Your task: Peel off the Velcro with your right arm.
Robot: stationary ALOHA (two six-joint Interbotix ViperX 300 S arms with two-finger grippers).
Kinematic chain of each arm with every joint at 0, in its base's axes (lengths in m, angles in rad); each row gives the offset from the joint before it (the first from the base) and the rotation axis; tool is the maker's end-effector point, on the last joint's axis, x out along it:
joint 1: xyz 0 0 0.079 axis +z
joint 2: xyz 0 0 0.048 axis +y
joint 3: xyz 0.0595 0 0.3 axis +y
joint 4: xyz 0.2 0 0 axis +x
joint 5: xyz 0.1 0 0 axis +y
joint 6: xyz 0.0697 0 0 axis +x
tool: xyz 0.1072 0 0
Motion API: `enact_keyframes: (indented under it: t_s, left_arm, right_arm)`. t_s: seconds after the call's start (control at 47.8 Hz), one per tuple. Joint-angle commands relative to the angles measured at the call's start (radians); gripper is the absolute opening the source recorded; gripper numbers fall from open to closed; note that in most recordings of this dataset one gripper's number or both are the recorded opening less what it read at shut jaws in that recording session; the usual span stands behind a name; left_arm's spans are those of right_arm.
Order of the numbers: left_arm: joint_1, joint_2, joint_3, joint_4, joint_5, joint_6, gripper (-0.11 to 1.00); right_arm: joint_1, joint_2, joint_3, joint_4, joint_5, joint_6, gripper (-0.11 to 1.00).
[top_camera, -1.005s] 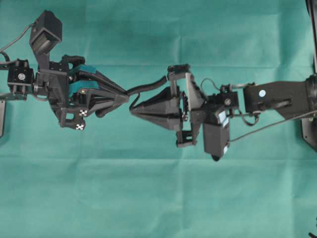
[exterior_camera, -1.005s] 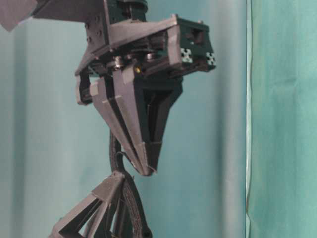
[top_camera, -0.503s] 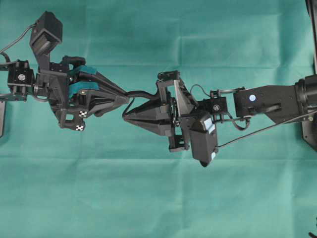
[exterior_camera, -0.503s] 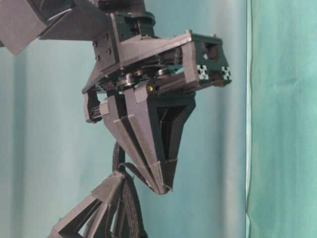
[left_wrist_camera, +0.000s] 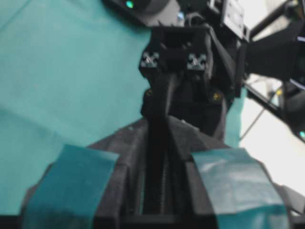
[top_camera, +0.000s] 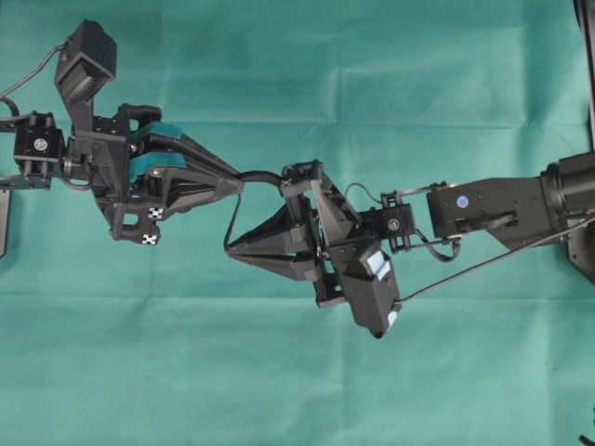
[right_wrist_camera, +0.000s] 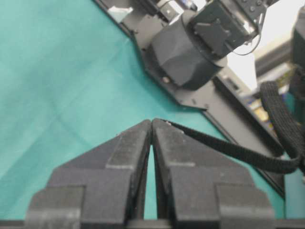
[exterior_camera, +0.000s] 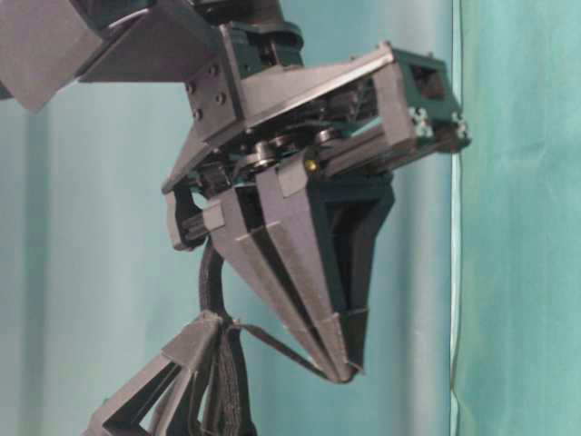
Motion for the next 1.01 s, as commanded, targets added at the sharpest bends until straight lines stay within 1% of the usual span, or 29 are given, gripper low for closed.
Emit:
enact_keyframes:
  t_s: [0.0,0.545,0.984]
  left_arm:
    - [0.006,-0.006,-0.02,-0.002,-0.015,0.002,0.1]
    - [0.011,-0.008,-0.018,-0.002,-0.026,0.0,0.1]
    - [0.011,-0.008,-0.015,-0.002,-0.037,0.0,0.1]
  right_arm:
    - [0.023,-0.011,-0.023,-0.005,0.002,0.0,-0.09]
    - [0.084,-0.012,-0.021,-0.005,0.041,0.002,-0.09]
    - [0.112,-0.012,-0.017,-0.005,0.058,0.003,-0.09]
